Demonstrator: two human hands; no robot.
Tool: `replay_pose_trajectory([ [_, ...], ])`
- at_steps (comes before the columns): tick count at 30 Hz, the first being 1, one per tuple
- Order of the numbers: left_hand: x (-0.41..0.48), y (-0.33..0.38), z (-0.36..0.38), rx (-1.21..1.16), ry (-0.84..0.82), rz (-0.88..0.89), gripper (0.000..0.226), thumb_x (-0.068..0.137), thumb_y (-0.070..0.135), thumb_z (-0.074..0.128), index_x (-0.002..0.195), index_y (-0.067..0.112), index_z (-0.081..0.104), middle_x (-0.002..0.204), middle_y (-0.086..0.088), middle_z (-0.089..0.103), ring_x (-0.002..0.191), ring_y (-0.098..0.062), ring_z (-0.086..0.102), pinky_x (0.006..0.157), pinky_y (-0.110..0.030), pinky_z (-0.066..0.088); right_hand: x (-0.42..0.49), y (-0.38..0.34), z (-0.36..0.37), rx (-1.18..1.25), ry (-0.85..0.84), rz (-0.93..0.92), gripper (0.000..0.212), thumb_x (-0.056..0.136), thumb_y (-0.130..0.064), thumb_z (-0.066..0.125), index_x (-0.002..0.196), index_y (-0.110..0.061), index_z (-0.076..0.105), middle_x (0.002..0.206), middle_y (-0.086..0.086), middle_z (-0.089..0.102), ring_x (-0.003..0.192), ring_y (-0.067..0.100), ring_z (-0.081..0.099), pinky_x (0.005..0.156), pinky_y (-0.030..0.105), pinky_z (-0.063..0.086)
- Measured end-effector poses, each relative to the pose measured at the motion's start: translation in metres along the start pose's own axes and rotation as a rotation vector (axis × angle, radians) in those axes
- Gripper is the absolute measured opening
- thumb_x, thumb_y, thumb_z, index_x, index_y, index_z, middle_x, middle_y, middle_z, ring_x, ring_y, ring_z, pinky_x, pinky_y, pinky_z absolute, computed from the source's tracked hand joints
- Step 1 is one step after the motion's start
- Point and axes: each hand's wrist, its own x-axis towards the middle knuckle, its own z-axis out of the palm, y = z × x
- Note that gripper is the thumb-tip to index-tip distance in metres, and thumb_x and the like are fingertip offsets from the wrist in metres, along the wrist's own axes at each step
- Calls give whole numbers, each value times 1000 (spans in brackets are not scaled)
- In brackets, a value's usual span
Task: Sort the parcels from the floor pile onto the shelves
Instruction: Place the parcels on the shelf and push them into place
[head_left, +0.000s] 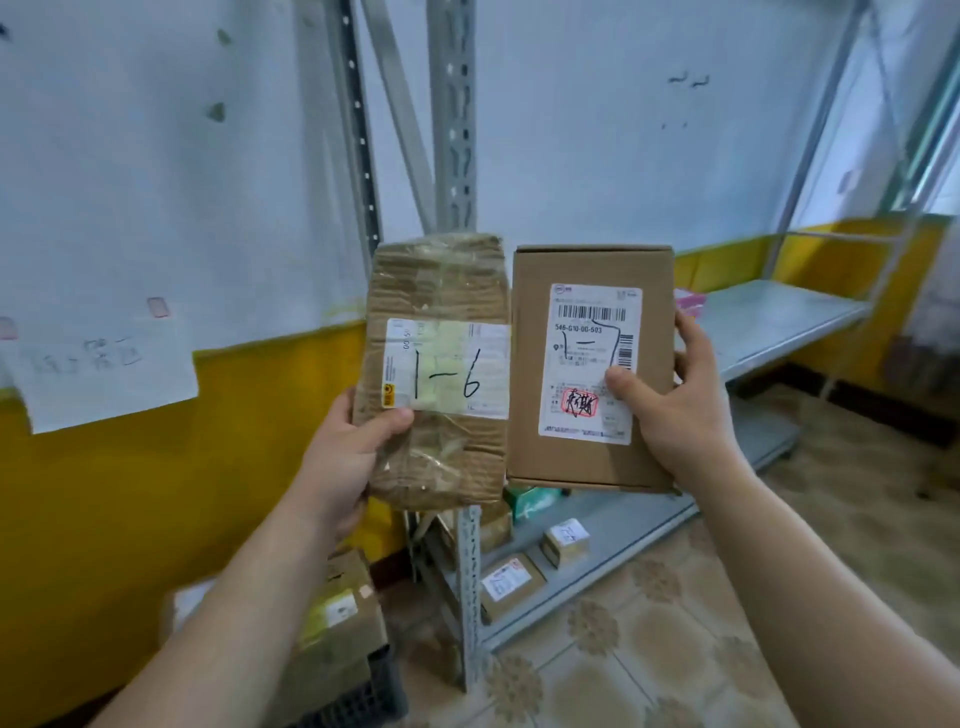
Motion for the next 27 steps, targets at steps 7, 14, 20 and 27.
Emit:
replay_pose_trajectory([
  [7, -16, -78, 169, -8, -118, -162, 29, 90, 5, 61, 117, 14, 57, 105, -12, 71, 89, -28, 71, 70, -40, 59, -1, 42, -186, -159, 180, 91, 77, 85, -21, 77, 147, -35, 35, 102, -30, 49, 82, -24, 52, 70, 5, 40],
  [14, -25, -129, 247, 0, -186, -308, 23, 90, 5, 61, 108, 19, 56, 98, -9, 73, 82, -26, 72, 67, -40, 59, 4, 83, -263, -221, 185, 226, 82, 85, -24, 77, 151, -34, 29, 104, -22, 52, 87, -13, 51, 82, 22, 41],
  [20, 1, -168, 286, -19, -189, -399, 32, 88, 6, 64, 118, 15, 55, 104, -13, 73, 94, -34, 71, 87, -53, 54, 41, 128, -284, -254, 154, 304, 81, 85, -27, 77, 150, -36, 30, 103, -22, 54, 91, -2, 57, 82, 32, 48],
  [27, 64, -203, 313, -53, -112, -430, 35, 88, 7, 65, 119, 14, 54, 106, -14, 73, 95, -35, 70, 89, -58, 53, 127, 173, -274, -286, 51, 337, 77, 86, -25, 76, 148, -36, 32, 112, -14, 60, 88, -1, 59, 75, 31, 51],
])
